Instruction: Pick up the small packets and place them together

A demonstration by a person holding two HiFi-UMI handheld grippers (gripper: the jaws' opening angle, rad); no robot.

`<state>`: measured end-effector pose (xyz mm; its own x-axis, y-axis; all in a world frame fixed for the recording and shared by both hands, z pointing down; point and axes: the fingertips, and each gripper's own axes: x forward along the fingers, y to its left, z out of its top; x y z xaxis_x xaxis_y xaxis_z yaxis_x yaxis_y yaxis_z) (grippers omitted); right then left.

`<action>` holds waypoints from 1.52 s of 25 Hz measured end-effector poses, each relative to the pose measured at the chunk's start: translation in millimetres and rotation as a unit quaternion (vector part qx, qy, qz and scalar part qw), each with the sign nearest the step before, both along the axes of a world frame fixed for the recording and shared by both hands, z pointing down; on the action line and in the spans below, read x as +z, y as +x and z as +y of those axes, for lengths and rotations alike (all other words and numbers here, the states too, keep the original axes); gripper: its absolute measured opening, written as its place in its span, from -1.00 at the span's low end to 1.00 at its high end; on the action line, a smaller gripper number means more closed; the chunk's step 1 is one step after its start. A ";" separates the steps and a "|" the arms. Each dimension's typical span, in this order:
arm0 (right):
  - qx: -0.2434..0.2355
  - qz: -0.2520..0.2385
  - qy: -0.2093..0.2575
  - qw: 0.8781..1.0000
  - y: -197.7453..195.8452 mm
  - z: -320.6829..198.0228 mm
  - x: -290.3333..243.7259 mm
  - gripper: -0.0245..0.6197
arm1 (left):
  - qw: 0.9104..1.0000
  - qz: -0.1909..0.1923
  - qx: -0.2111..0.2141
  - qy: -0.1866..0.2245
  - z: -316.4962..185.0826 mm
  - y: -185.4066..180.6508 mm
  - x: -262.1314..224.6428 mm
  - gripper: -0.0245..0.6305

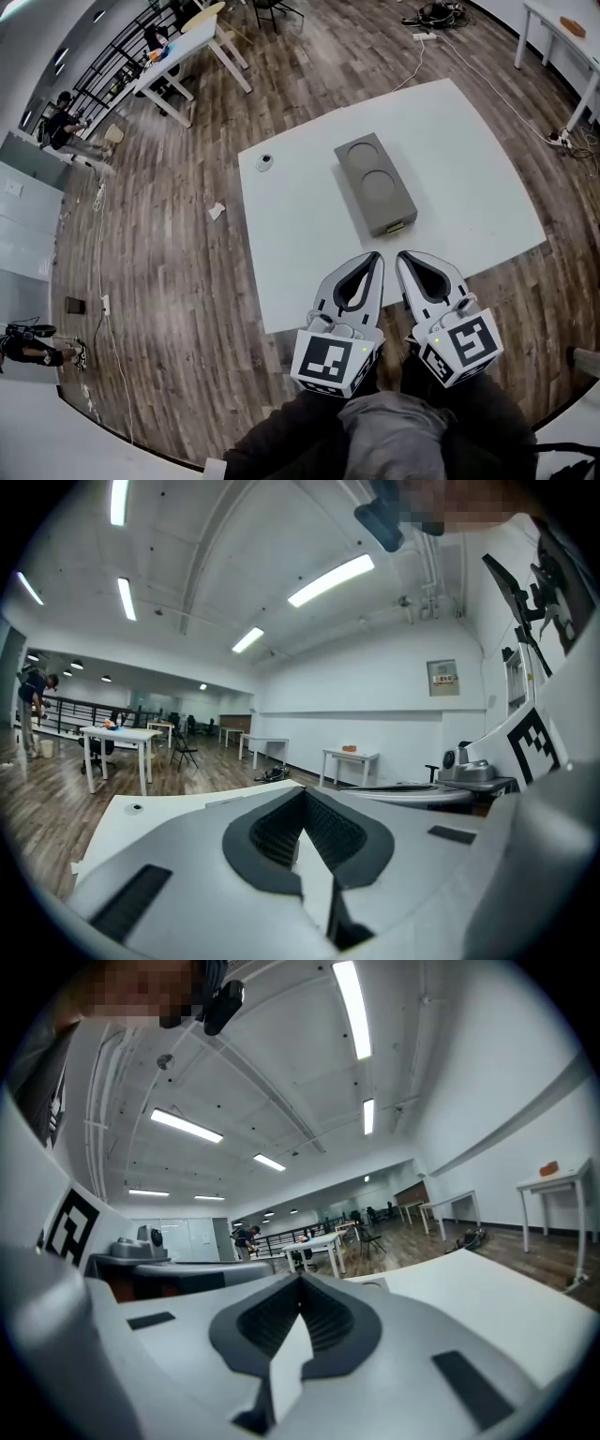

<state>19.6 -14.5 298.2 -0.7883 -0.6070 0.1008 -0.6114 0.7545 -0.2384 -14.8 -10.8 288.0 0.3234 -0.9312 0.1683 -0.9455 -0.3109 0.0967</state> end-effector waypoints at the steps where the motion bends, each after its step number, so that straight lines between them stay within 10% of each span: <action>1: -0.008 -0.001 -0.001 1.000 1.6 -3.1 -0.3 -0.93 | 1.000 -0.001 -0.007 -0.001 -1.2 2.4 0.4 -0.92; 16: -0.081 -0.001 0.001 0.997 16.7 -28.8 13.4 -0.93 | 0.995 0.004 -0.101 -0.011 -16.5 8.5 12.5 -0.92; 38: -0.010 0.073 0.059 0.996 2.7 -59.9 23.5 -0.93 | 0.998 0.028 -0.050 -0.005 -51.7 -19.7 23.3 -0.92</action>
<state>22.3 -74.4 321.7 -0.7821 -0.6064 0.1433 -0.6182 0.7840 -0.0565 -34.5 -62.5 311.3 0.2384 -0.9574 0.1631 -0.9648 -0.2142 0.1526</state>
